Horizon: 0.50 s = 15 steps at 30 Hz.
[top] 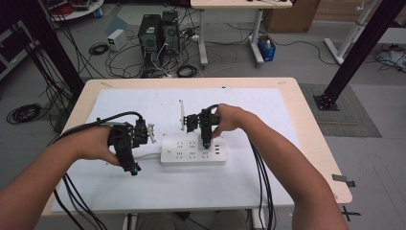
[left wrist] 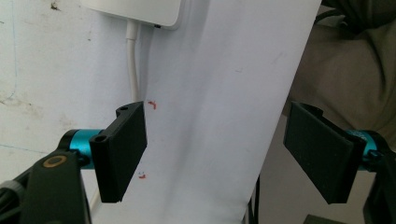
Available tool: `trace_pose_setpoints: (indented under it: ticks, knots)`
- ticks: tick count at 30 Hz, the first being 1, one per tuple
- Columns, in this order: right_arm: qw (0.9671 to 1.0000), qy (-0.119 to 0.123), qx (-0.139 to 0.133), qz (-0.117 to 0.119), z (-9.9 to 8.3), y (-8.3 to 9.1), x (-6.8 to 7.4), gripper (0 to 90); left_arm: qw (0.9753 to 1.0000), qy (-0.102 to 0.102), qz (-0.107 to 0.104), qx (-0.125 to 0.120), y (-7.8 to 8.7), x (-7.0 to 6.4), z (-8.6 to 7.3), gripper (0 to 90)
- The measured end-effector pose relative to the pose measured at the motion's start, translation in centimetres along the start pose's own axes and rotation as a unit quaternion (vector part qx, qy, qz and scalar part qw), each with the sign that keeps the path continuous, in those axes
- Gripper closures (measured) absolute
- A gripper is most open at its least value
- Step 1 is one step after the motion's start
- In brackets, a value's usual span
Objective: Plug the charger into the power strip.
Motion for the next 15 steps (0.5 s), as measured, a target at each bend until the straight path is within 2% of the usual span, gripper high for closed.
trace_pose_setpoints:
  ticks: [3,6,15]
  knots:
    - [1.0000,0.006,0.000,-0.005,0.03,-0.03,-0.04,62.8,1.0000,0.002,-0.001,0.002,-0.18,0.10,0.06,21.7]
    - [1.0000,-0.002,0.001,-0.005,0.26,-0.03,0.07,62.8,1.0000,0.001,-0.002,0.003,-0.31,0.09,0.14,21.7]
    - [0.9999,-0.006,0.011,0.000,0.56,-0.19,-0.06,62.8,1.0000,-0.001,-0.001,0.001,-0.33,0.15,0.29,21.6]
Point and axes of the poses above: each handheld gripper's, and its own axes: y roughly backward along the jaws, z roughly out of its top, x roughly to its left, the point moved 6 cm from there along -y, roughly forward along the jaws, and after that the axes turned 5 degrees about x, right-handed, at the moved point
